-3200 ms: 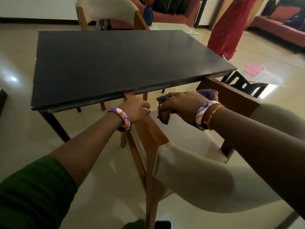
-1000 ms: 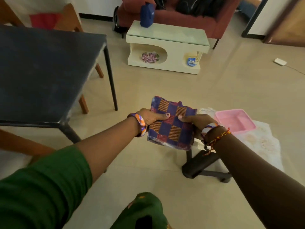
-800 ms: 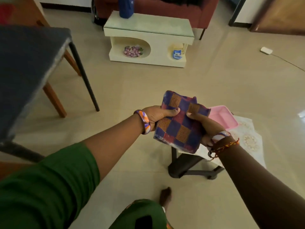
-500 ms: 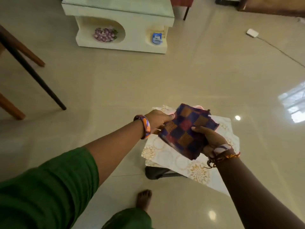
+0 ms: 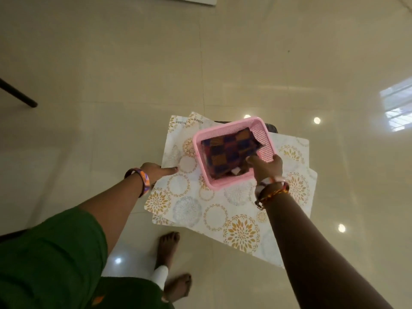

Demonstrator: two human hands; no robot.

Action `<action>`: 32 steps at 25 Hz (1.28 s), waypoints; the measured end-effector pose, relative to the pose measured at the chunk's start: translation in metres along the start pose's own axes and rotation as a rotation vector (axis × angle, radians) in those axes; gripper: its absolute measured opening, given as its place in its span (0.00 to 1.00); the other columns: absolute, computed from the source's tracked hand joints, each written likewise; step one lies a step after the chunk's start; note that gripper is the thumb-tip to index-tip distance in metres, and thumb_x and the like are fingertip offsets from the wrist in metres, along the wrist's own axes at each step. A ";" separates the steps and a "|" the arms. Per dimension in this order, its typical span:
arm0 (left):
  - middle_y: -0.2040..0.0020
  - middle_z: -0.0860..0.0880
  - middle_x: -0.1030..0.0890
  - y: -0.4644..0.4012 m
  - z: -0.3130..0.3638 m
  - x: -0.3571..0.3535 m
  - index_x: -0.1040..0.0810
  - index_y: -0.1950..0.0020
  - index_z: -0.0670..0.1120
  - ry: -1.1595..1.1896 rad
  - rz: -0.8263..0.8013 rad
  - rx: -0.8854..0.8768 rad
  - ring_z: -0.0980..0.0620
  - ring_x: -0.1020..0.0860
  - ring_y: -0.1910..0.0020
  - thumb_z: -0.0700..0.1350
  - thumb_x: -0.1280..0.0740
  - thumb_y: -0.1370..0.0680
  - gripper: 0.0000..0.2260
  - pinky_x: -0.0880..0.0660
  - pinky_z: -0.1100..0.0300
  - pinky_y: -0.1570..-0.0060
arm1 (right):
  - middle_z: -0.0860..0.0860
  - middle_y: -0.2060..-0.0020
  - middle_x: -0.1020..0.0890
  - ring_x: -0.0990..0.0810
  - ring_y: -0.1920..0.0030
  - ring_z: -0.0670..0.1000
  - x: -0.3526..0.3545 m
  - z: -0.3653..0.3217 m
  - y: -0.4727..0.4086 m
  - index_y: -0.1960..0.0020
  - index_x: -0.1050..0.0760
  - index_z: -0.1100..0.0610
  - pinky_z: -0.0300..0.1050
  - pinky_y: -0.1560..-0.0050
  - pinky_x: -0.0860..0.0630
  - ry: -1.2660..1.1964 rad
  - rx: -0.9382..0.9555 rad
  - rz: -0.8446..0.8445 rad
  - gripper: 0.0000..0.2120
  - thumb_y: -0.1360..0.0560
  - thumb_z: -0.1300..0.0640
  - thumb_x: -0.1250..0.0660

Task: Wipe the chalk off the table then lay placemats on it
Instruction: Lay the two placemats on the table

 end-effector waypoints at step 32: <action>0.40 0.45 0.22 0.160 -0.305 0.045 0.27 0.34 0.45 1.036 0.377 -0.022 0.43 0.24 0.42 0.43 0.32 0.24 0.19 0.31 0.46 0.36 | 0.57 0.36 0.27 0.27 0.39 0.61 -0.054 0.123 0.125 0.30 0.37 0.60 0.58 0.40 0.29 0.396 -0.180 -0.084 0.36 0.31 0.45 0.28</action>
Point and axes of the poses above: each hand's wrist, its own y-axis away from the middle knuckle, its own x-axis out of the back of the hand, z = x × y, the point moved 1 cm from there along -y, towards the middle knuckle
